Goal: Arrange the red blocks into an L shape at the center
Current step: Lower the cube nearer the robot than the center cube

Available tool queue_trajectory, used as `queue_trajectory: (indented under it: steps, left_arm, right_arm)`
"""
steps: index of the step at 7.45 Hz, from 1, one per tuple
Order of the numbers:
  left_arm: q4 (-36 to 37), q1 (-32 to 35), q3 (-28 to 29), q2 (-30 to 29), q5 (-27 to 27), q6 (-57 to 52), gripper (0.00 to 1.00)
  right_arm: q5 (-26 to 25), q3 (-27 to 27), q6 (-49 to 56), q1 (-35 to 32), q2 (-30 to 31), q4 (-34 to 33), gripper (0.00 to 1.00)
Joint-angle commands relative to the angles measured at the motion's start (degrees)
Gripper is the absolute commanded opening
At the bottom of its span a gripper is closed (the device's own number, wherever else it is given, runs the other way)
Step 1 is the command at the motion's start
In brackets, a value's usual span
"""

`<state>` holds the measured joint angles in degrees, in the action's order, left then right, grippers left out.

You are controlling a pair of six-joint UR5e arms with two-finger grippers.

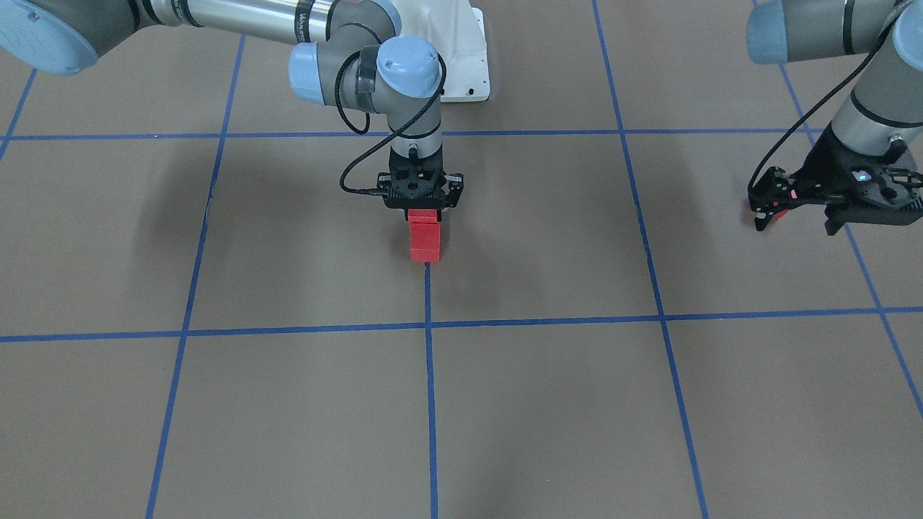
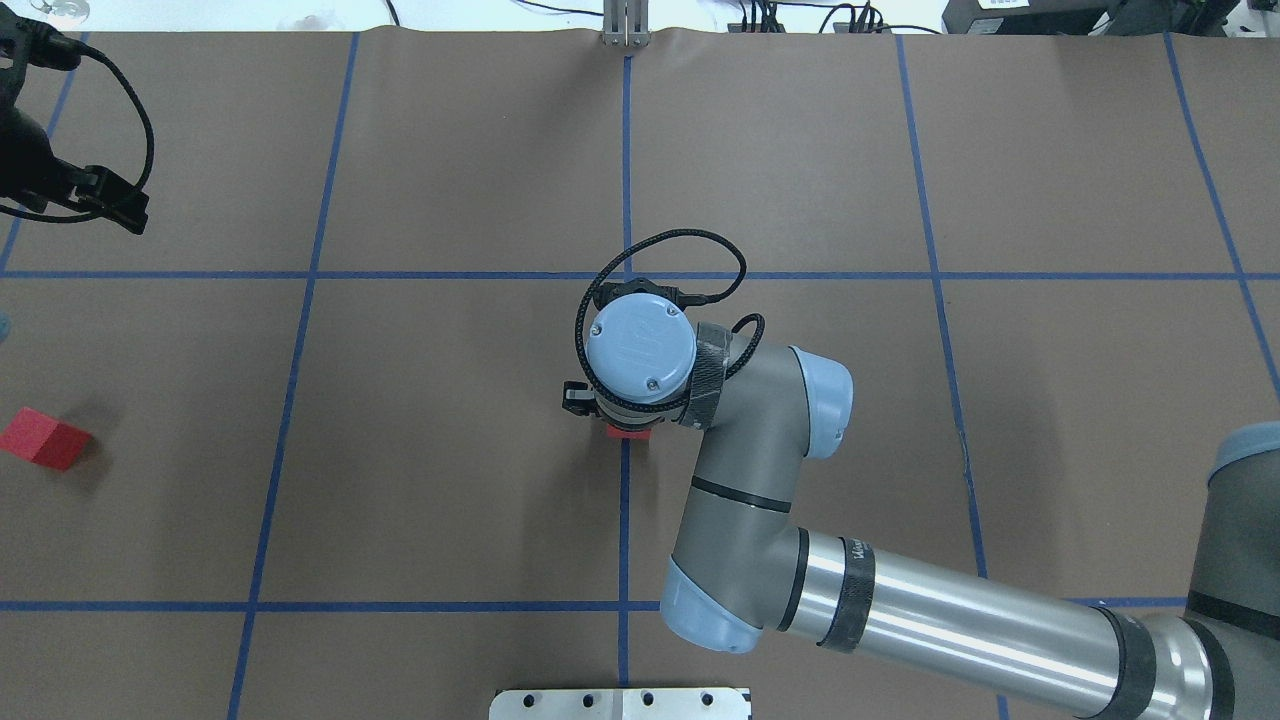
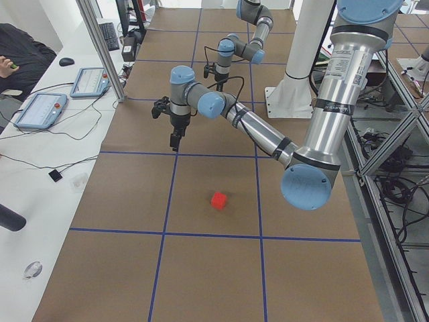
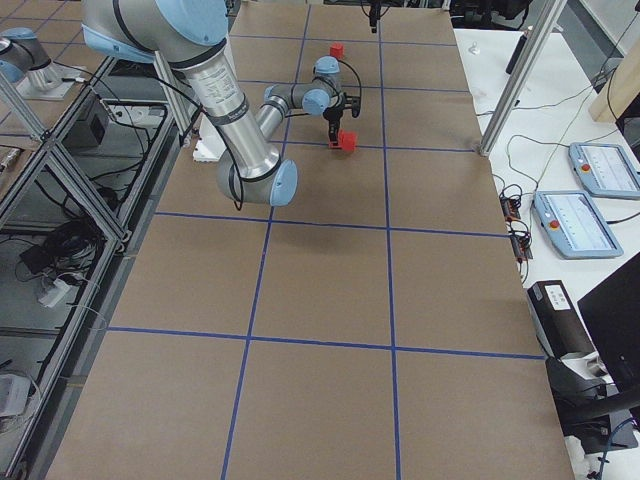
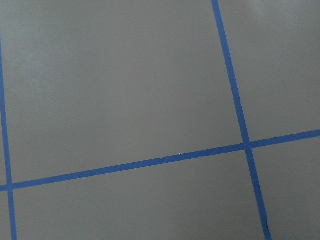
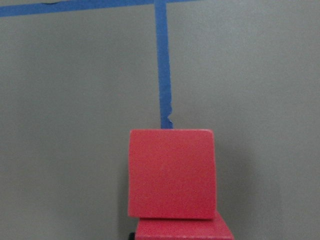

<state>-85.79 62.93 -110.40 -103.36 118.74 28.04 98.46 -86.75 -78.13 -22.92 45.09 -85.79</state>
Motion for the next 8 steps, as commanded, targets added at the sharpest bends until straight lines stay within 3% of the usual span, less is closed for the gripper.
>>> queue_trajectory:
  steps: [1, 5, 7, 8]
  left_arm:
    - [0.01, 0.00, -0.08, -0.09, 0.00, 0.00, 1.00]
    - [0.01, 0.00, -0.08, -0.26, 0.00, 0.09, 1.00]
    - [0.01, 0.00, -0.08, -0.26, 0.00, 0.09, 1.00]
    - [0.01, 0.00, -0.08, -0.26, 0.00, 0.09, 1.00]
  right_arm:
    - [-0.63, 0.00, 0.09, -0.02, 0.00, 0.19, 0.58]
    - [-0.72, 0.00, 0.61, -0.28, 0.09, 0.28, 0.77]
    - [-0.72, 0.00, 0.61, -0.37, 0.09, 0.19, 0.80]
    - [-0.63, -0.09, 0.79, -0.54, 0.09, 0.28, 0.91]
